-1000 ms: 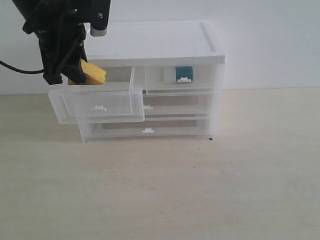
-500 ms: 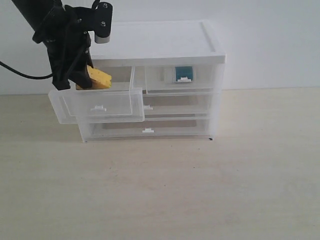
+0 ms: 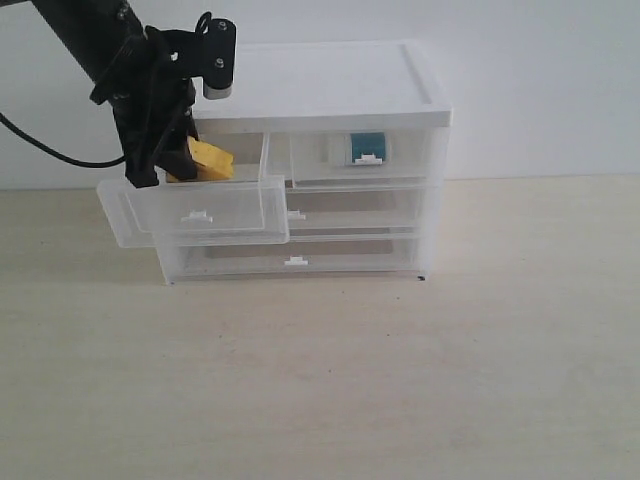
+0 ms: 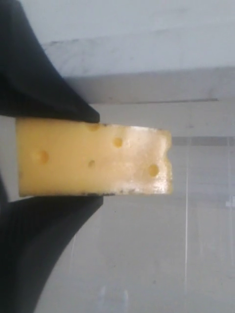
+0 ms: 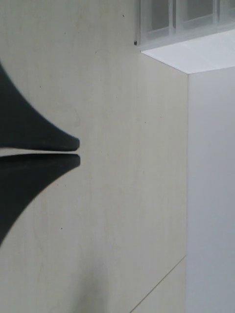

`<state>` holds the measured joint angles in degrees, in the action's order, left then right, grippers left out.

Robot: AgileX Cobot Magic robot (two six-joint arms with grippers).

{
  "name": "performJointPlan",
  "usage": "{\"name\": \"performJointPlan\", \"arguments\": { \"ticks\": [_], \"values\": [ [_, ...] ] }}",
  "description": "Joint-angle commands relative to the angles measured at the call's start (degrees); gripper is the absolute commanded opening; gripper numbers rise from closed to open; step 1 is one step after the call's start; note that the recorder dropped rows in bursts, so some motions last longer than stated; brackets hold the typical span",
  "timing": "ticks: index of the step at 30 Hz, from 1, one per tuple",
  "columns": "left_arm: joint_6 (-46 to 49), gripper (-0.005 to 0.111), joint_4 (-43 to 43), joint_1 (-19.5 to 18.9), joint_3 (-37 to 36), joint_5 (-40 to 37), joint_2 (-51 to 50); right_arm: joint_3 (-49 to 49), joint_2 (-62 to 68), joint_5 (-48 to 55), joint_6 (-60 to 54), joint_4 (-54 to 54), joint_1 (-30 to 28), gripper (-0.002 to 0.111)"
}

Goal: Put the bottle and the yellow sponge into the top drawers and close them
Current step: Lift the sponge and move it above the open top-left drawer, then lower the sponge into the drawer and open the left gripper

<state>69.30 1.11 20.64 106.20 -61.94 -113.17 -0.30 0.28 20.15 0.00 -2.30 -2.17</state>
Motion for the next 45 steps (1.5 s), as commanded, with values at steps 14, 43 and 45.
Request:
{"name": "performJointPlan", "arguments": {
  "ticks": [14,43,45],
  "values": [
    [-3.89,0.064,0.34,-0.12,0.71,6.81,0.89,0.30,-0.28,-0.51,0.00,0.08,-0.13,0.000],
    [1.47,0.004,13.93,-0.12,-2.05,-8.03,9.96,0.30,-0.28,-0.61,0.00,0.08,-0.13,0.000],
    [1.34,0.005,14.31,-0.02,-3.14,-8.03,10.13,0.30,-0.28,-0.61,0.00,0.08,-0.13,0.000]
  ]
}}
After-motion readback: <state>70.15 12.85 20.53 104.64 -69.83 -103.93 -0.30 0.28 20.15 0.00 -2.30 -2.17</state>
